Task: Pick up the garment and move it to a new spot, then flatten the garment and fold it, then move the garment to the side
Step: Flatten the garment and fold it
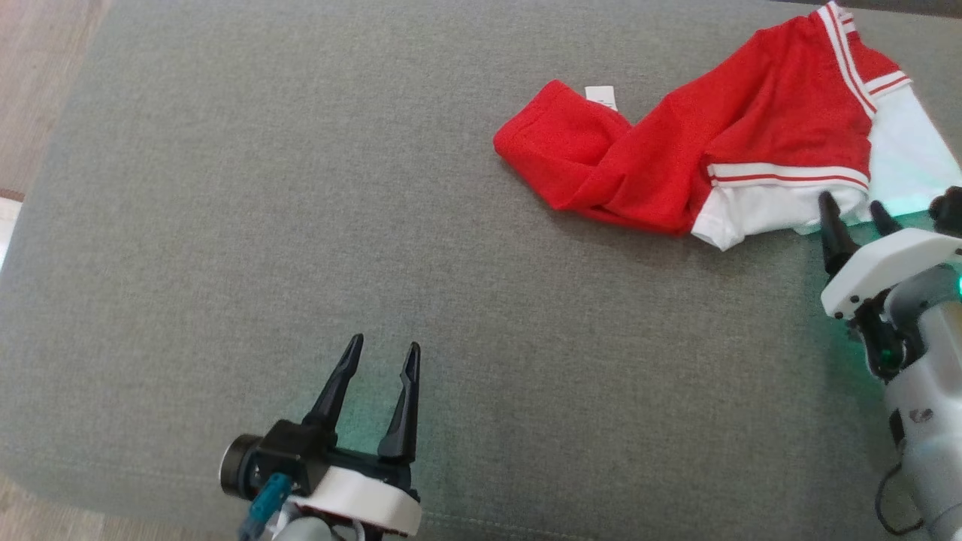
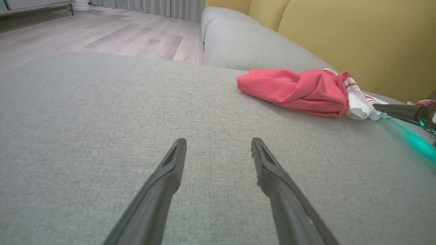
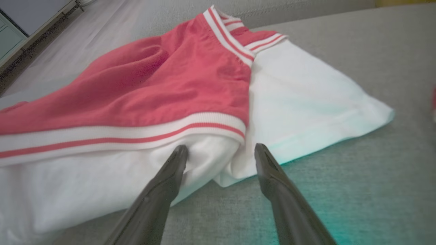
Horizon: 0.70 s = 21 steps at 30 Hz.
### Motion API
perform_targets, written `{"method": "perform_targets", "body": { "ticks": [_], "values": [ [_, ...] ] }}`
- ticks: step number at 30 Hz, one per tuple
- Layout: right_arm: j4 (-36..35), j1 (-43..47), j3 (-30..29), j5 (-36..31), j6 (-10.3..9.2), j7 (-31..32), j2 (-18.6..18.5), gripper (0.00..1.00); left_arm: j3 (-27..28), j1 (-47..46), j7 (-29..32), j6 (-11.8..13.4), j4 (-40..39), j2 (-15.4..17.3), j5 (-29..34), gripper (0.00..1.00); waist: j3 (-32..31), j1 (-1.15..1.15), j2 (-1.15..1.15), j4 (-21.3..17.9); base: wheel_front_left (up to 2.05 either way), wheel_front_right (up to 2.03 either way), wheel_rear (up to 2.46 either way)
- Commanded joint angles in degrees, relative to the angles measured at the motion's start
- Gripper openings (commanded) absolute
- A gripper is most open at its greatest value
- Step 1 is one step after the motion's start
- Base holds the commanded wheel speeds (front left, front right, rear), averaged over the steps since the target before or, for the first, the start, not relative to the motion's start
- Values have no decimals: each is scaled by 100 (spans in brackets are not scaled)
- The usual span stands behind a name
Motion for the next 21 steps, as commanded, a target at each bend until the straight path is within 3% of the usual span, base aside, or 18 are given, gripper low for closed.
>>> {"method": "perform_targets", "body": {
  "ticks": [1, 17, 19, 21],
  "values": [
    [-26, -180, 58, 107, 37, 73, 49, 100, 157, -205, -11, -3, -141, 69, 52, 100, 25, 0, 0, 35, 0, 0, 0],
    [-204, -521, 950, 655, 37, -107, 224, 100, 85, -196, 14, 39, -152, 112, 32, 100, -3, 0, 0, -43, 0, 0, 0],
    [-170, -582, 1027, 596, 37, -214, 184, 92, 75, -201, 17, 41, -154, 116, 30, 100, -10, 0, 0, -46, 0, 0, 0],
    [-88, -658, 1041, 441, 37, -395, 134, 100, 71, -201, 20, 49, -153, 120, 24, 100, -30, 0, 0, -51, 0, 0, 0]
  ]
}}
